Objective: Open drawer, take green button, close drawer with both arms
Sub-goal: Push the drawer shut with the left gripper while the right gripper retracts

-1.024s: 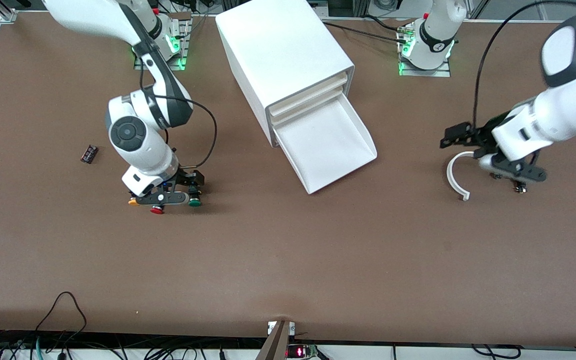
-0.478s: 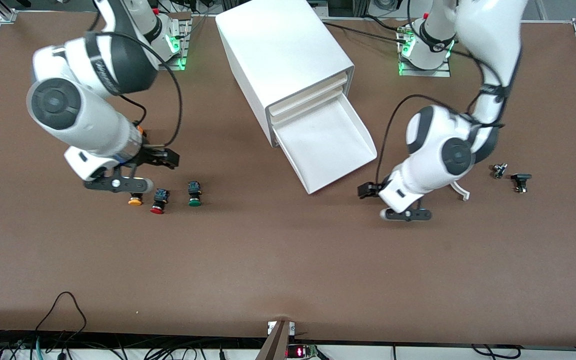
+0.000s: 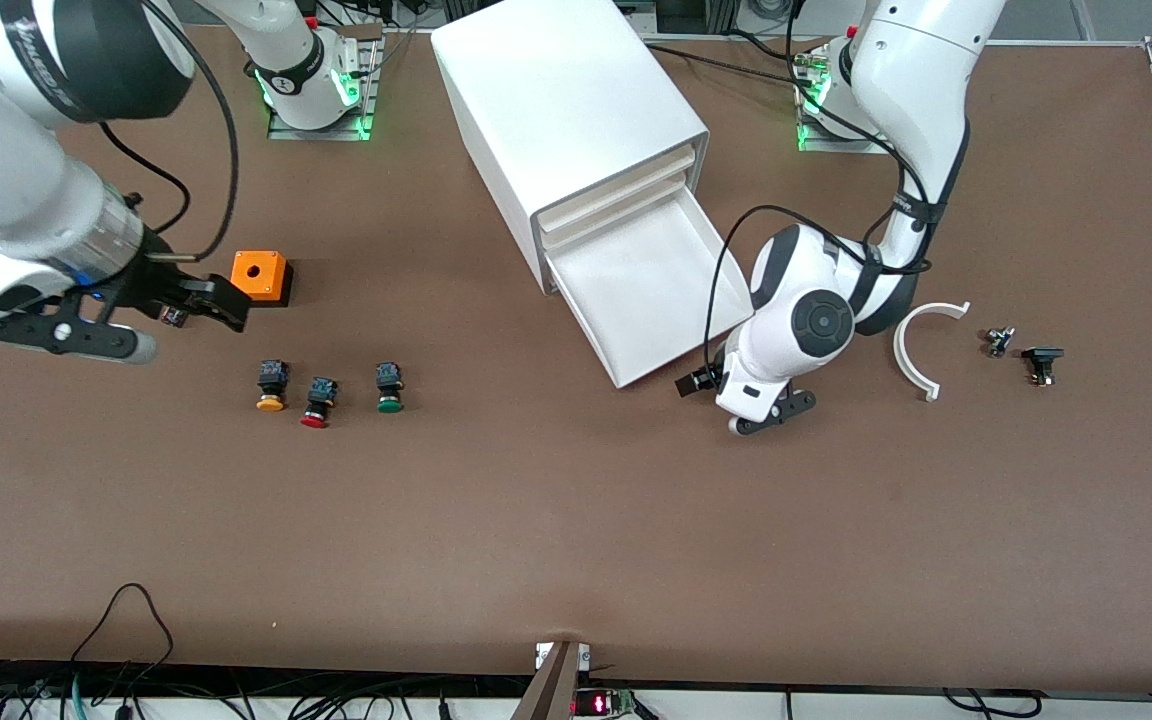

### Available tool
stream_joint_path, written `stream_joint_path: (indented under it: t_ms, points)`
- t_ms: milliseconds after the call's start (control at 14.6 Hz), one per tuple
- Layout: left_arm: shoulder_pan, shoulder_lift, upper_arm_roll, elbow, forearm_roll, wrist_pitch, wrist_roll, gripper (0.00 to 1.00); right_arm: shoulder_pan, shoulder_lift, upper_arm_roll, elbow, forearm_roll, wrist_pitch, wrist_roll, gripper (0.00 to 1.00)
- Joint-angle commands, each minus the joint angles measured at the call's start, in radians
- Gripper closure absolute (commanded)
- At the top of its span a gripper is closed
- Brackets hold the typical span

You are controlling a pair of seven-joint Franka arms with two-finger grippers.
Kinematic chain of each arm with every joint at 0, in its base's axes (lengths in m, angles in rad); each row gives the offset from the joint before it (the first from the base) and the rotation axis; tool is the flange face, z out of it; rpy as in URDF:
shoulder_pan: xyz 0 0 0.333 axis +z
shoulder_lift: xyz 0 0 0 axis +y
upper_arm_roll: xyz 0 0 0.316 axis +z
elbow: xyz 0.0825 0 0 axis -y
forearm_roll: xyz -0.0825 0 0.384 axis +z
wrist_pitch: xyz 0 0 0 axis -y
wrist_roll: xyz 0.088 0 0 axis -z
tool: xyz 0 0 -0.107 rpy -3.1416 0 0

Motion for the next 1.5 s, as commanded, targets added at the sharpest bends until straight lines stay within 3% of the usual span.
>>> stream_joint_path:
  t_ms: [0,137,273,341,614,956,1297,1434]
  points:
    - [-0.025,-0.027,0.009,-0.066,-0.023,0.012,-0.024,0.0,-0.089,-0.029,0.023,-0.009,-0.029,-0.004,-0.12,0.0]
    - [-0.03,-0.044,-0.006,-0.1,-0.069,0.002,-0.034,0.0,-0.133,-0.049,0.014,-0.012,-0.035,-0.045,-0.195,0.0]
    - [-0.028,-0.081,-0.028,-0.14,-0.1,-0.017,-0.041,0.0,-0.136,-0.066,0.0,-0.002,-0.049,-0.186,-0.192,0.0]
    - [-0.028,-0.101,-0.041,-0.15,-0.106,-0.039,-0.056,0.0,-0.138,-0.109,-0.032,-0.02,-0.037,-0.192,-0.2,0.0]
    - [-0.028,-0.18,-0.06,-0.21,-0.109,-0.131,-0.074,0.0,-0.139,-0.141,-0.139,-0.084,0.127,-0.125,-0.268,0.0]
    - [-0.028,-0.228,-0.143,-0.276,-0.111,-0.157,-0.09,0.0,-0.138,-0.229,-0.153,-0.198,0.095,-0.066,-0.372,0.0]
    - [-0.03,-0.217,-0.18,-0.273,-0.111,-0.15,-0.09,0.0,-0.138,-0.314,-0.153,-0.314,0.091,0.001,-0.376,0.0]
    - [-0.042,-0.214,-0.198,-0.276,-0.123,-0.15,-0.09,0.0,-0.136,-0.299,-0.152,-0.304,0.092,0.009,-0.378,0.0]
